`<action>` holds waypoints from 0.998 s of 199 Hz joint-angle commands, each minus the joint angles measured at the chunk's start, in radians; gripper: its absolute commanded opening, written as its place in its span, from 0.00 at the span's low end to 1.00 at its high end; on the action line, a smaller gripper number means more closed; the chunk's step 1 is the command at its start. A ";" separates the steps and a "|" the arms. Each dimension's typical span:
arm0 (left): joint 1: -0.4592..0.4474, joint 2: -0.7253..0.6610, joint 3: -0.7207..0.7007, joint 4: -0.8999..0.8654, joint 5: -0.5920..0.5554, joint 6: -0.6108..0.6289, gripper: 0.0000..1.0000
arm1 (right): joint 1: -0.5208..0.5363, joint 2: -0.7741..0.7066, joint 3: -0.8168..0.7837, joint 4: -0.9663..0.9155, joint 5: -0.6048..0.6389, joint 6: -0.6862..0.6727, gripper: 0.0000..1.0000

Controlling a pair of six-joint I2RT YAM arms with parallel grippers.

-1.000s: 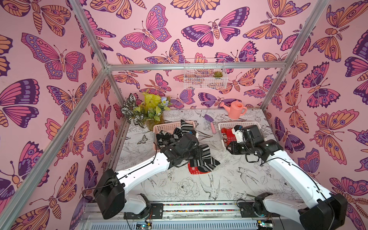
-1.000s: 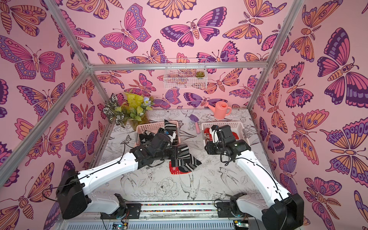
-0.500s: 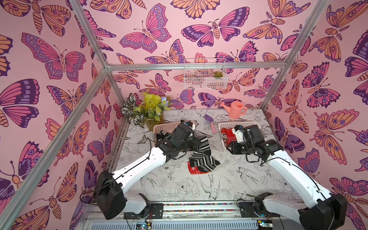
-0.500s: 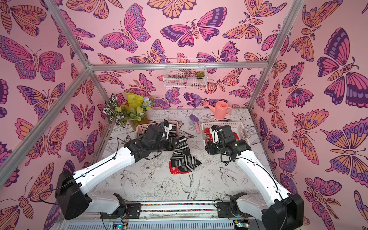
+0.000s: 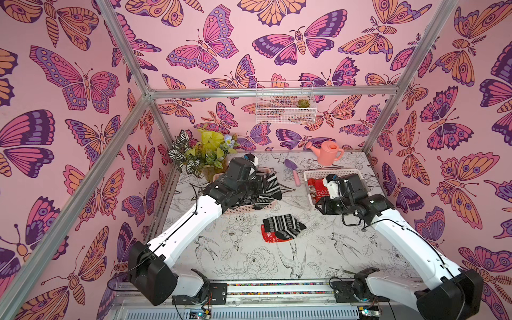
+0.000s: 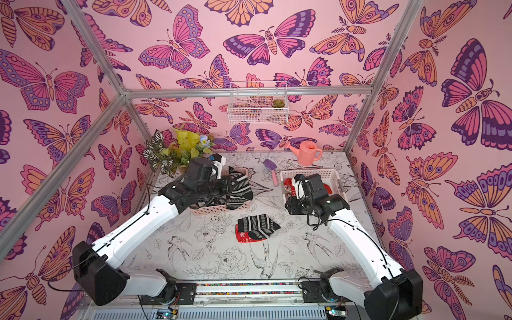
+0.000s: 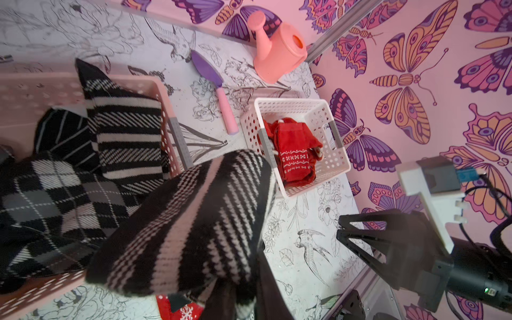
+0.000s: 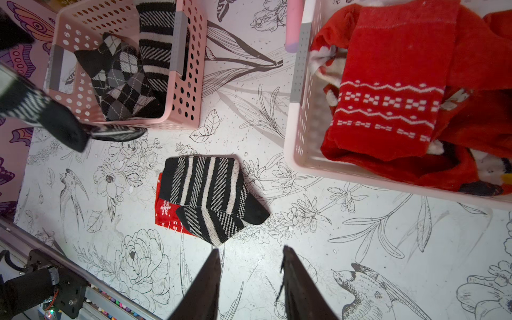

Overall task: Sort the socks into the basket by color
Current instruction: Place the sock in the bin.

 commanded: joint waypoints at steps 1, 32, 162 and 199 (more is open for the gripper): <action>0.036 -0.012 0.055 -0.041 0.004 0.070 0.15 | -0.008 0.014 0.012 -0.006 0.005 -0.002 0.39; 0.075 0.009 0.113 -0.058 -0.024 0.133 0.15 | -0.008 0.021 0.017 -0.008 0.008 -0.003 0.39; 0.236 0.135 0.174 -0.032 -0.104 0.327 0.14 | -0.008 0.047 0.023 -0.017 0.005 -0.010 0.39; 0.249 0.151 0.164 -0.015 -0.131 0.354 0.14 | -0.008 0.064 0.023 -0.017 0.001 -0.013 0.39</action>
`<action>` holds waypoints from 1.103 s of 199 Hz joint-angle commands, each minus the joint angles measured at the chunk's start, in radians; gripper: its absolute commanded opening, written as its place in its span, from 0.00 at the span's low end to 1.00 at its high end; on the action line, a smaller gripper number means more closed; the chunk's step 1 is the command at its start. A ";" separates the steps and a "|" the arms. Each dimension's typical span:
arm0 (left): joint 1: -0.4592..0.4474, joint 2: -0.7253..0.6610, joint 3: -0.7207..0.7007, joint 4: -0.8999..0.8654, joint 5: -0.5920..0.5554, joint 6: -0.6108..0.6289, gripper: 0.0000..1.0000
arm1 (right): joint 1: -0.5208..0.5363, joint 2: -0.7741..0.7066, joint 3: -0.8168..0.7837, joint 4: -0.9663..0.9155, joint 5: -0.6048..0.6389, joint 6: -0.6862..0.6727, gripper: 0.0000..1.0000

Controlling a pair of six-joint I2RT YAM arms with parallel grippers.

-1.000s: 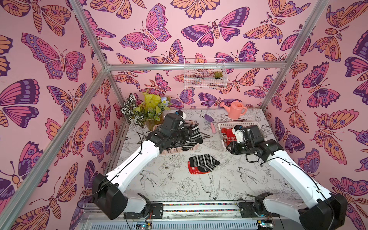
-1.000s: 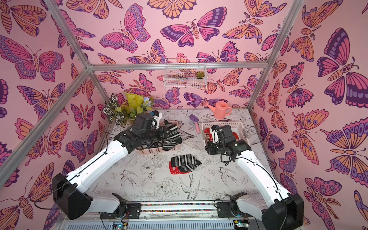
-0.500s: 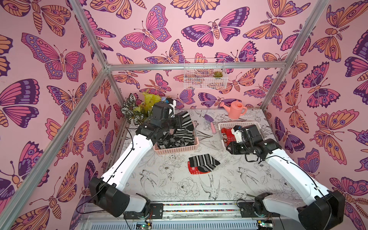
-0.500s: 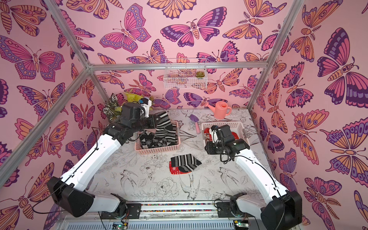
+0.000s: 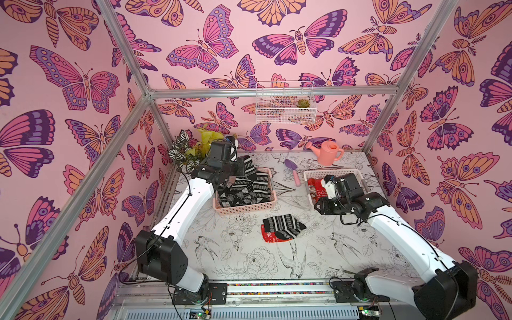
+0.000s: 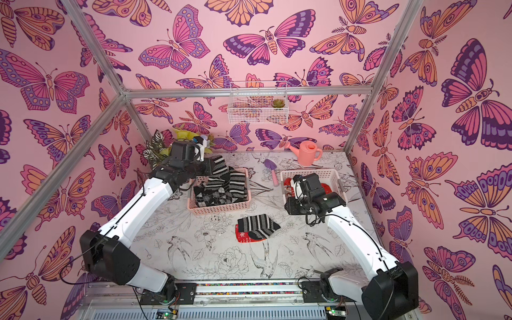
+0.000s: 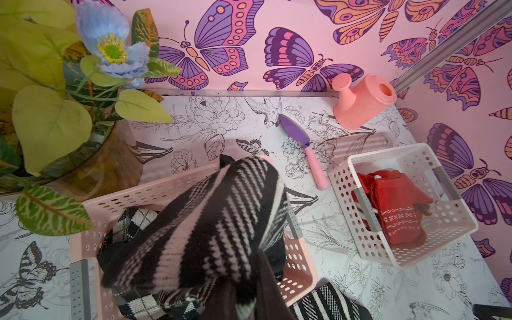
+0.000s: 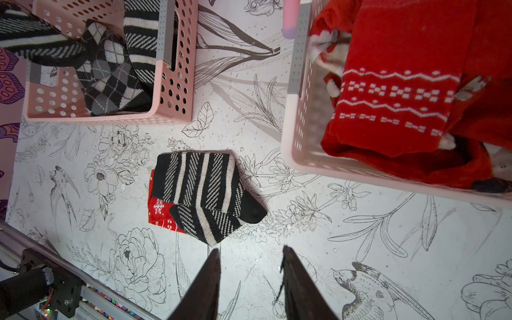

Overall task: Sort the socks into the basket by color
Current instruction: Place the sock in the bin.

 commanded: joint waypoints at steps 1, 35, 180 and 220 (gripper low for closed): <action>0.011 0.007 0.011 0.025 -0.028 0.042 0.14 | -0.008 0.019 0.023 -0.017 0.000 -0.012 0.39; 0.011 0.008 -0.059 0.071 -0.007 0.014 0.14 | -0.008 0.019 0.024 -0.019 -0.005 -0.015 0.39; -0.060 -0.007 -0.344 0.237 0.012 -0.105 0.13 | -0.008 0.015 0.035 -0.028 -0.006 -0.018 0.39; -0.066 -0.006 -0.371 0.239 0.001 -0.105 0.13 | -0.008 0.014 0.034 -0.023 -0.010 -0.017 0.39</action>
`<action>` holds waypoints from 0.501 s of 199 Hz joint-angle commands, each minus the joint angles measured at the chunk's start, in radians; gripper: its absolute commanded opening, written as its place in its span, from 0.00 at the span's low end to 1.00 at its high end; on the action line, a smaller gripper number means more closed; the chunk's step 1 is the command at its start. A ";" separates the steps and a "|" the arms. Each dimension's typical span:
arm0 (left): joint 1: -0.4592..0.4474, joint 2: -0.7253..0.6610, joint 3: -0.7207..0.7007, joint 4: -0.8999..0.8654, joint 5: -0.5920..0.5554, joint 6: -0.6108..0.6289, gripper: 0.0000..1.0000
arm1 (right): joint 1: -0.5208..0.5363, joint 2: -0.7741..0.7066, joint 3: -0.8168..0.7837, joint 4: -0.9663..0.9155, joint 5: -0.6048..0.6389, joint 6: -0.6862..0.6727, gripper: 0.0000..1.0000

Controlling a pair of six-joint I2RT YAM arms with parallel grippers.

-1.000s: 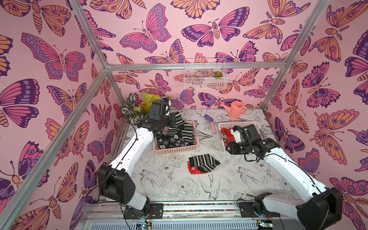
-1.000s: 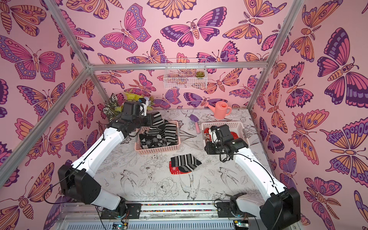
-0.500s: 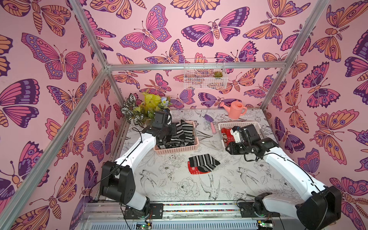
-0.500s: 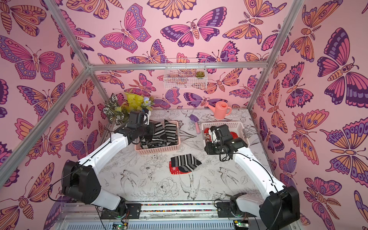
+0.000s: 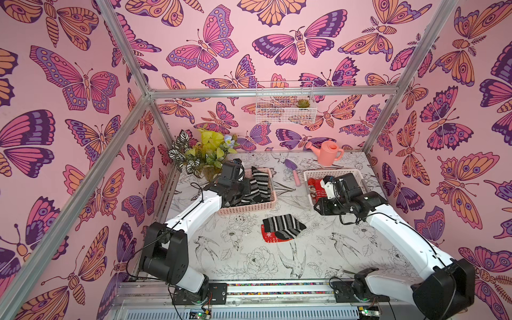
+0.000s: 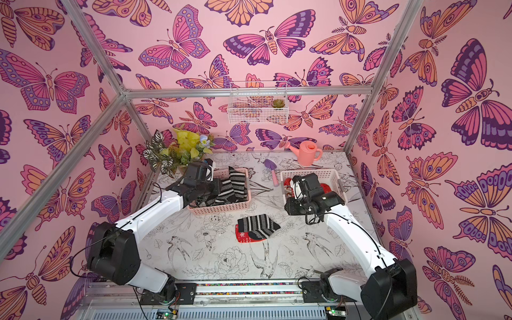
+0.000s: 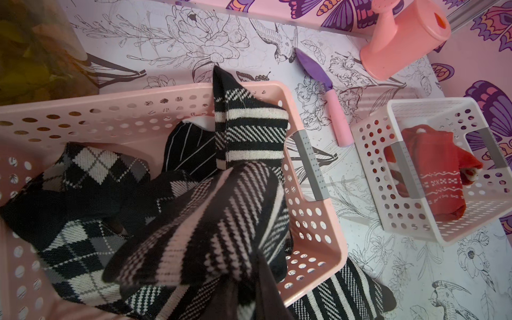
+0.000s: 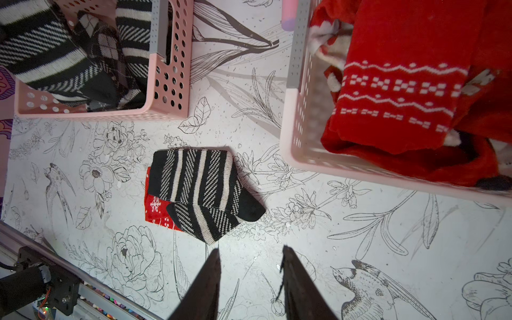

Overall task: Sort the socks into the basket by color
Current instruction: Place the sock in the bin.

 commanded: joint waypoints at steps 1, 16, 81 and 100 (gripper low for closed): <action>-0.006 -0.008 -0.032 0.021 -0.010 -0.008 0.13 | -0.008 -0.001 0.031 -0.015 -0.009 -0.014 0.39; -0.007 -0.009 -0.043 0.024 -0.016 -0.010 0.13 | -0.008 0.001 0.031 -0.015 -0.011 -0.014 0.39; -0.007 -0.002 -0.063 0.036 -0.081 0.029 0.13 | -0.009 0.000 0.032 -0.014 -0.013 -0.014 0.39; -0.007 0.002 -0.063 0.042 -0.103 0.052 0.13 | -0.008 0.001 0.034 -0.015 -0.015 -0.014 0.39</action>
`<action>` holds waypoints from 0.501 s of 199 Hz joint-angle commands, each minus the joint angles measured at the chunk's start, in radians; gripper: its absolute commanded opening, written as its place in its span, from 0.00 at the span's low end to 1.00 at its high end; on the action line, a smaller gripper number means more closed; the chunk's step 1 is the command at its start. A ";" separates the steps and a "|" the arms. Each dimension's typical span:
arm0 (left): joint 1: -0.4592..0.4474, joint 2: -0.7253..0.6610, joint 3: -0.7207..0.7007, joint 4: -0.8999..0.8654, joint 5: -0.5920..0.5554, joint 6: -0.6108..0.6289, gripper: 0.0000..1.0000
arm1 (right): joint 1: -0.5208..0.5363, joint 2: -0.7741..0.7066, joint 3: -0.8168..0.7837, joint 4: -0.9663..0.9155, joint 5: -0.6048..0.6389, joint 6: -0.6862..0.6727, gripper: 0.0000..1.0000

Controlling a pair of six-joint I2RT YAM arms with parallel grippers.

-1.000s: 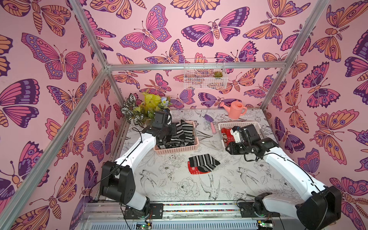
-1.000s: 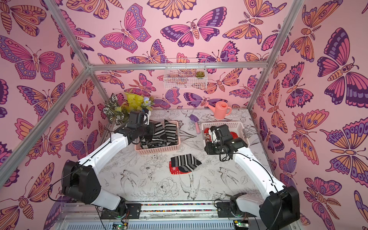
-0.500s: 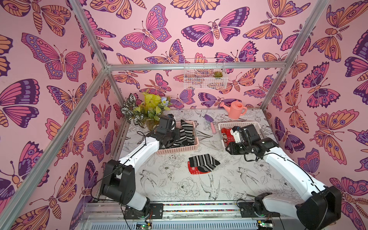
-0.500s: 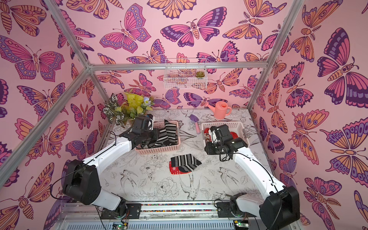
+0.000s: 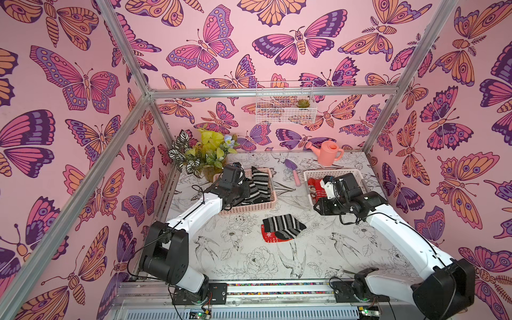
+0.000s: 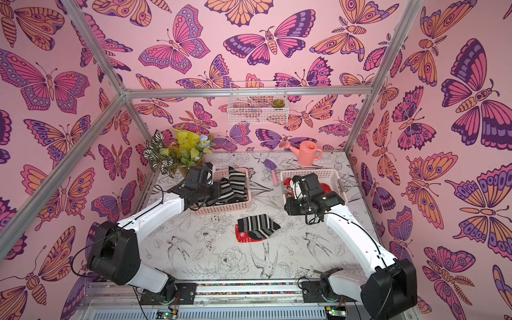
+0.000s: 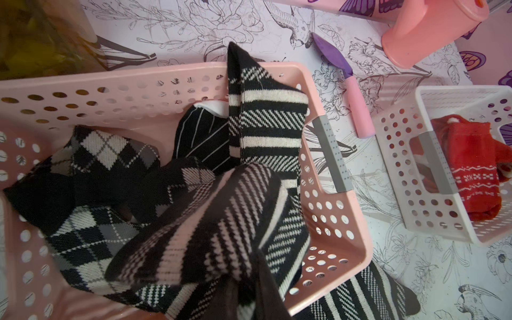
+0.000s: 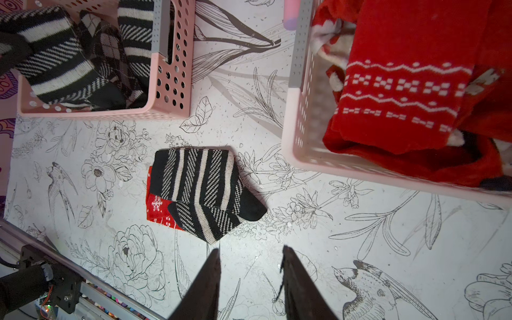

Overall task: Sort the socks into the basket by color
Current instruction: Place the sock in the bin.

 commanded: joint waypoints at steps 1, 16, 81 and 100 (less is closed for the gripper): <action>-0.005 0.004 -0.018 0.020 -0.050 0.041 0.13 | -0.008 0.001 0.033 -0.015 -0.009 -0.013 0.39; -0.005 0.010 -0.019 0.029 -0.062 0.052 0.13 | -0.008 0.002 0.037 -0.014 -0.008 -0.014 0.39; -0.002 0.057 -0.037 0.089 -0.111 0.089 0.13 | -0.008 0.006 0.044 -0.023 -0.003 -0.015 0.39; 0.003 0.064 -0.050 0.115 -0.119 0.095 0.14 | -0.008 0.007 0.047 -0.023 -0.003 -0.014 0.39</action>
